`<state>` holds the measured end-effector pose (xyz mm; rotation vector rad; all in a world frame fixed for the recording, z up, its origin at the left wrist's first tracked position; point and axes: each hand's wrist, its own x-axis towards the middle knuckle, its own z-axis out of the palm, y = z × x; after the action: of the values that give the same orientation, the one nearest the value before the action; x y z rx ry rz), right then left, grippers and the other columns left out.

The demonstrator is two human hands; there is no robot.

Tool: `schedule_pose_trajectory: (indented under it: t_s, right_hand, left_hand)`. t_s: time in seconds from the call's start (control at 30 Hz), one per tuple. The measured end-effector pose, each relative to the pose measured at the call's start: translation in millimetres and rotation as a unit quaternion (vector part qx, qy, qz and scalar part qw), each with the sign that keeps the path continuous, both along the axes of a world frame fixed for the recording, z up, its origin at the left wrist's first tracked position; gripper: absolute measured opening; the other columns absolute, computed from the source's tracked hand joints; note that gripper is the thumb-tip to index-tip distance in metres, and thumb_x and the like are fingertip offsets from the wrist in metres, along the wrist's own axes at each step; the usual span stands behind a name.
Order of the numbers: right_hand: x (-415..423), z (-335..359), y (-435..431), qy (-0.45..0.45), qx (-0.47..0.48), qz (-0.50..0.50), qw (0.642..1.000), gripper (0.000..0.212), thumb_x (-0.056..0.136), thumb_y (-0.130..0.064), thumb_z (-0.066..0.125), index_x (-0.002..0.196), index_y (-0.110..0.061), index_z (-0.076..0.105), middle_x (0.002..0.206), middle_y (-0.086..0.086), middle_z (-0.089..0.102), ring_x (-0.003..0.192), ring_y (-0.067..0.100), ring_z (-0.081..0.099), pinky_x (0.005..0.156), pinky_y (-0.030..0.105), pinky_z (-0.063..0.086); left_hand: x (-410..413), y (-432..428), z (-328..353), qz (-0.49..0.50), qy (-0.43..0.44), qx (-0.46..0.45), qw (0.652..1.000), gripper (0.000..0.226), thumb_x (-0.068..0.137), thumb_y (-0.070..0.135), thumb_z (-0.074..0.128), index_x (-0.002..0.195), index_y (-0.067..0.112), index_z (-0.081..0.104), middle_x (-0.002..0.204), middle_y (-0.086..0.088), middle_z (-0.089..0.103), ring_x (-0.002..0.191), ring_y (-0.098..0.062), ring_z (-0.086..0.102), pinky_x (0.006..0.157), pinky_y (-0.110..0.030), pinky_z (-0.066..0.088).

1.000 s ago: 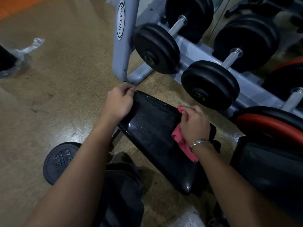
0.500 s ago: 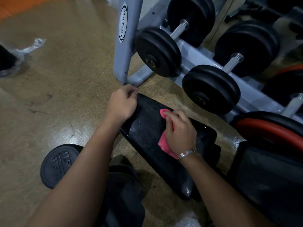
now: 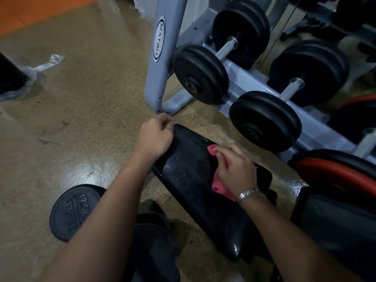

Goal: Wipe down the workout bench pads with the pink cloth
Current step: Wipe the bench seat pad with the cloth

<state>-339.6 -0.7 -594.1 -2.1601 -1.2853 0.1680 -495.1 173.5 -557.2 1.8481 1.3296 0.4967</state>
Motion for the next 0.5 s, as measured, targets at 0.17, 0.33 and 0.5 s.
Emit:
schedule_pose_trajectory:
  t_s: [0.17,0.33,0.5]
  right_hand:
    - [-19.1,6.7,21.1,0.011,-0.027,-0.044,0.999,0.026,0.094,-0.015,0.058,0.110,-0.031,0.072,0.107,-0.016,0.063,0.092,0.003,0.059,0.066,0.013,0.041]
    - [-0.1,2.4,-5.5,0.006,0.021,0.042,0.999,0.025,0.093,-0.012,0.064,0.104,-0.031,0.075,0.105,-0.017,0.066,0.093,0.004,0.065,0.072,0.024,0.054]
    - [-7.1,6.4,29.6,0.027,-0.032,-0.061,0.997,0.028,0.092,-0.013,0.061,0.109,-0.032,0.074,0.106,-0.014,0.066,0.093,0.009,0.064,0.070,0.023,0.046]
  left_hand:
    - [-0.3,-0.4,-1.2,-0.004,0.009,0.000,1.000,0.020,0.102,0.024,0.054,0.112,0.025,0.072,0.102,0.007,0.071,0.101,-0.014,0.059,0.086,-0.027,0.037]
    - [-0.5,0.4,-1.2,-0.005,0.004,-0.007,1.000,0.020,0.102,0.025,0.054,0.112,0.026,0.072,0.110,0.004,0.073,0.107,-0.018,0.063,0.087,-0.027,0.039]
    - [0.2,-1.8,3.0,-0.004,0.009,-0.010,1.000,0.020,0.102,0.024,0.053,0.109,0.025,0.071,0.106,0.003,0.073,0.106,-0.021,0.063,0.088,-0.030,0.043]
